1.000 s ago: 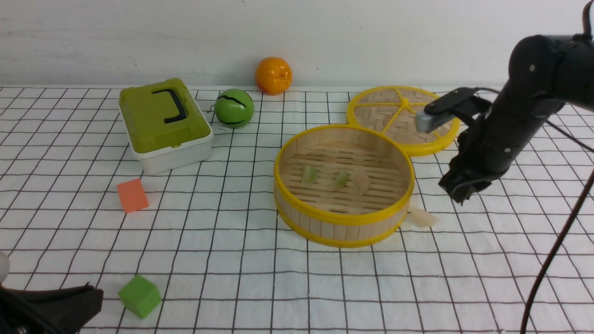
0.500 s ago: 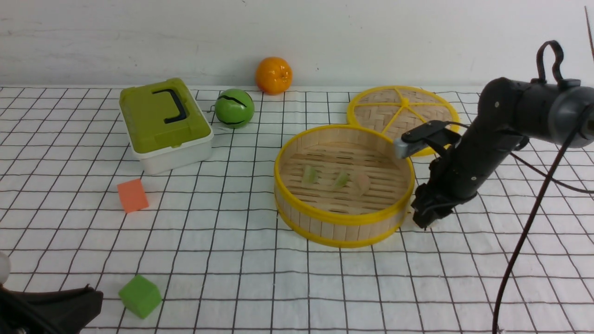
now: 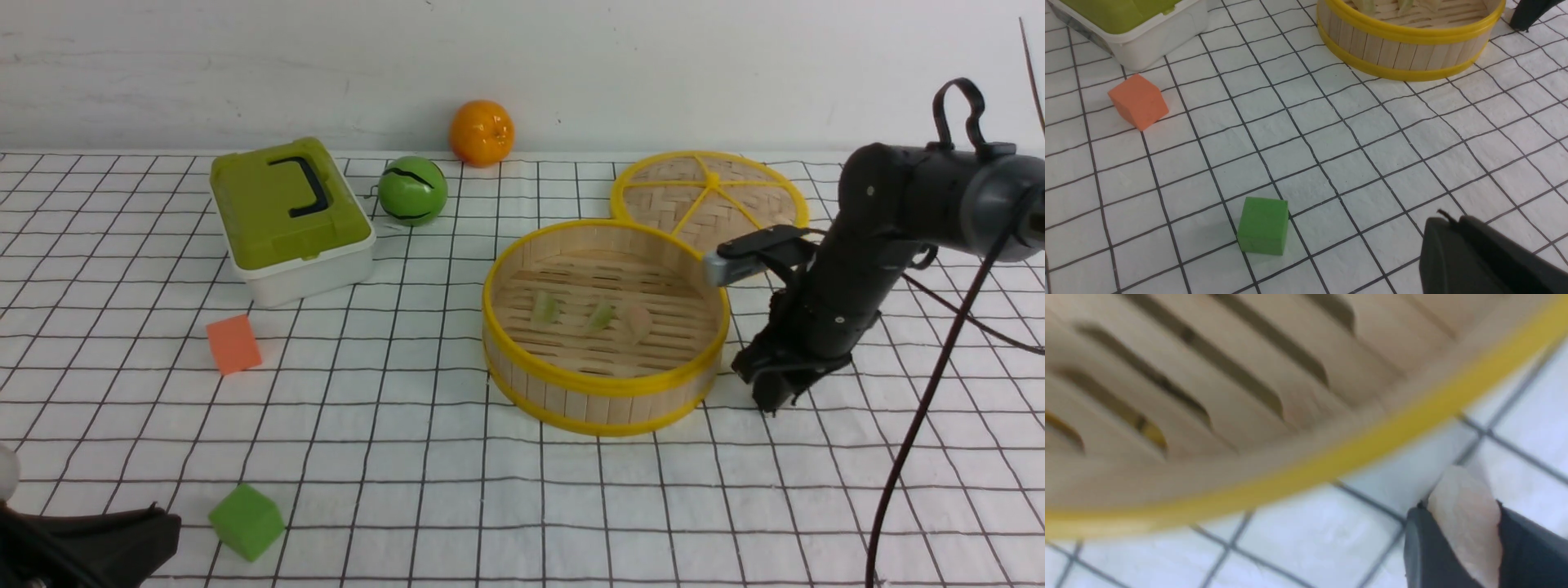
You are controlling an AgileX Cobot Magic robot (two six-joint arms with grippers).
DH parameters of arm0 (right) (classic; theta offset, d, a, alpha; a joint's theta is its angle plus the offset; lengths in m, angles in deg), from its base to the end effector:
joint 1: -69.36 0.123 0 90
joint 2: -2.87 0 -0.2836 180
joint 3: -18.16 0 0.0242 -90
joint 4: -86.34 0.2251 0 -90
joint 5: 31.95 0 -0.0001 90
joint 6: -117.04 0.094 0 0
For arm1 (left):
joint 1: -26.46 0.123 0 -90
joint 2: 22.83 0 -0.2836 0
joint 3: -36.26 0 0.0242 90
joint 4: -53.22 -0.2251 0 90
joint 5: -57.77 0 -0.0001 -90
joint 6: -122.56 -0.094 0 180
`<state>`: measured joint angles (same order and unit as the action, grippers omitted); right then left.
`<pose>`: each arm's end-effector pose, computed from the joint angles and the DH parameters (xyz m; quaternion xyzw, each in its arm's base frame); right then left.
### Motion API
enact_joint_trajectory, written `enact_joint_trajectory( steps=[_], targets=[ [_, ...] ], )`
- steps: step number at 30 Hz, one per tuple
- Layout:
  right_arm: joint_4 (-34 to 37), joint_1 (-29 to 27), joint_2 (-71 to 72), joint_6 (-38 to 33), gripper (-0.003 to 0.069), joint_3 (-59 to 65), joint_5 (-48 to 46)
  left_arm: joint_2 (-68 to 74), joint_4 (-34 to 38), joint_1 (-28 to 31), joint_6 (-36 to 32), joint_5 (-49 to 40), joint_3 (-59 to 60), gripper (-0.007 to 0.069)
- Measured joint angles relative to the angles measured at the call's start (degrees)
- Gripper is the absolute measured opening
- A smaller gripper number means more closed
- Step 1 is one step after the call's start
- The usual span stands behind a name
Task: Put the dumplings into the steamer on the table with the white tablecloth.
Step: 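Place the dumpling in the bamboo steamer basket with the right gripper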
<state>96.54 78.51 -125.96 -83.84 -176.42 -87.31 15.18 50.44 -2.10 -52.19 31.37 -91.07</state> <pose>0.4030 0.0788 0.1822 -0.2148 0.9694 0.0678 0.0976 0.0761 -0.0391 0.2763 0.1849 0.8326 -0.1321 0.5052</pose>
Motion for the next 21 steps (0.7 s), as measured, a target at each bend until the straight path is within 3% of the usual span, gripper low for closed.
enact_joint_trajectory(
  steps=[5,14,21],
  targets=[
    [-0.22,0.00,6.32,3.73,0.0181,0.16,0.17,0.00,0.00,0.00,0.00,-0.06,0.00,0.0030],
    [18.97,4.74,7.44,5.04,0.0181,0.06,14.07,0.00,0.00,0.00,0.00,1.17,0.00,0.0033],
    [19.78,4.99,1.91,6.62,0.0181,0.17,19.69,0.00,0.00,0.00,0.00,1.12,0.00,0.0038]
  ],
)
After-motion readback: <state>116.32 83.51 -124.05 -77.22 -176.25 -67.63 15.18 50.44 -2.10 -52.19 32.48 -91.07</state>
